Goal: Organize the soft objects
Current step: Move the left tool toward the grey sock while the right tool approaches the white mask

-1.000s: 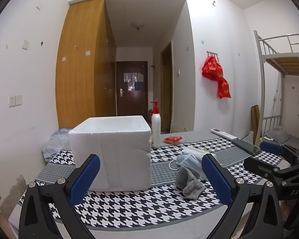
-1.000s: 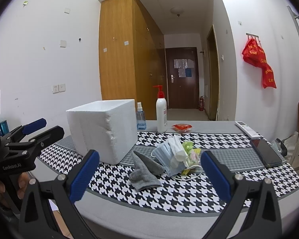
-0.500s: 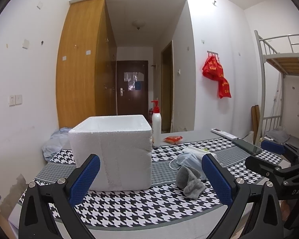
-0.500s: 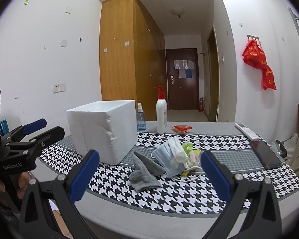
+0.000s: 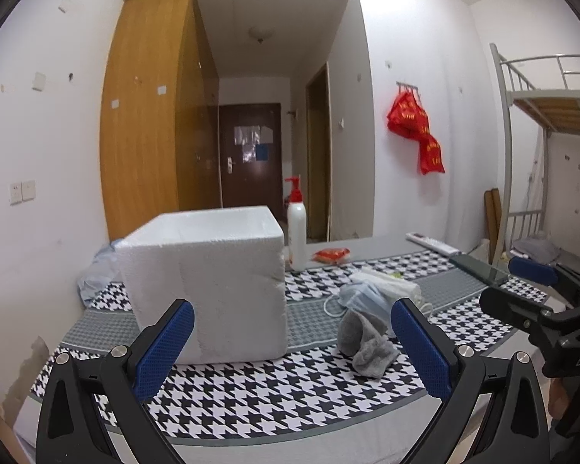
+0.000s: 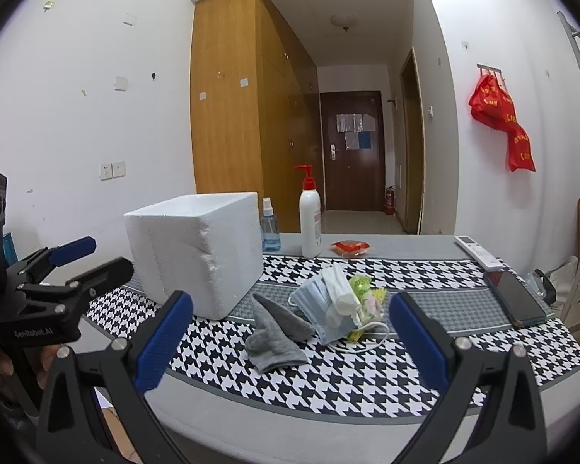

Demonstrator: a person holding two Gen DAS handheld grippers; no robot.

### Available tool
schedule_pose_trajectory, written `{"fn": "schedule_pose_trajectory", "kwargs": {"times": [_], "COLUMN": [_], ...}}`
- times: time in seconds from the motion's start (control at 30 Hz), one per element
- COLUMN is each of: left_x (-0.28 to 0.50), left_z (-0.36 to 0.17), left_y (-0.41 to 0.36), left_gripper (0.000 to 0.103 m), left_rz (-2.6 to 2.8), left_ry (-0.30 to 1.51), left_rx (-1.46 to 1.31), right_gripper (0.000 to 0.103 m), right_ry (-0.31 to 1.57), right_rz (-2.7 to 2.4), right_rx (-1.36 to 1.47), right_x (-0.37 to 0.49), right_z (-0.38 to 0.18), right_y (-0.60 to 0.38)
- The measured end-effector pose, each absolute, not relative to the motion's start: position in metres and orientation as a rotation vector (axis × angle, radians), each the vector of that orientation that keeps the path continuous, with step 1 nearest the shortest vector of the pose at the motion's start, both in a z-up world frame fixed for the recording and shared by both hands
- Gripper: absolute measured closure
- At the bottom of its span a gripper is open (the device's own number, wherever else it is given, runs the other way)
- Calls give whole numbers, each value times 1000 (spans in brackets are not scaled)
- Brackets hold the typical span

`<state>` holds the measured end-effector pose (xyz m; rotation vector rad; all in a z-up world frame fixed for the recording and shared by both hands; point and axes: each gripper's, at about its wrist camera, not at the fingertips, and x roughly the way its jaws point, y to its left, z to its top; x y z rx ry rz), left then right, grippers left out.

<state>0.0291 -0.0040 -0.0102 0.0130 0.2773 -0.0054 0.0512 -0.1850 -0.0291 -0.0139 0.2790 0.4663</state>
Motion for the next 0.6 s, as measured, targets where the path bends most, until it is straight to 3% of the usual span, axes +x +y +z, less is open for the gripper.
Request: {"fn": "schedule_pose_trajectory", "kwargs": {"times": [0.6], "left_x": [76], "left_z": [-26], "left_y": [-19], "left_gripper": [1], "left_rz": [-124], "left_ry": [403], "left_rx": [17], "right_gripper": [0], "right_ry": [358], "right_rz": [437], "right_rx": [-1], "right_x": [94], "right_z": [-45], "right_y": [-195]}}
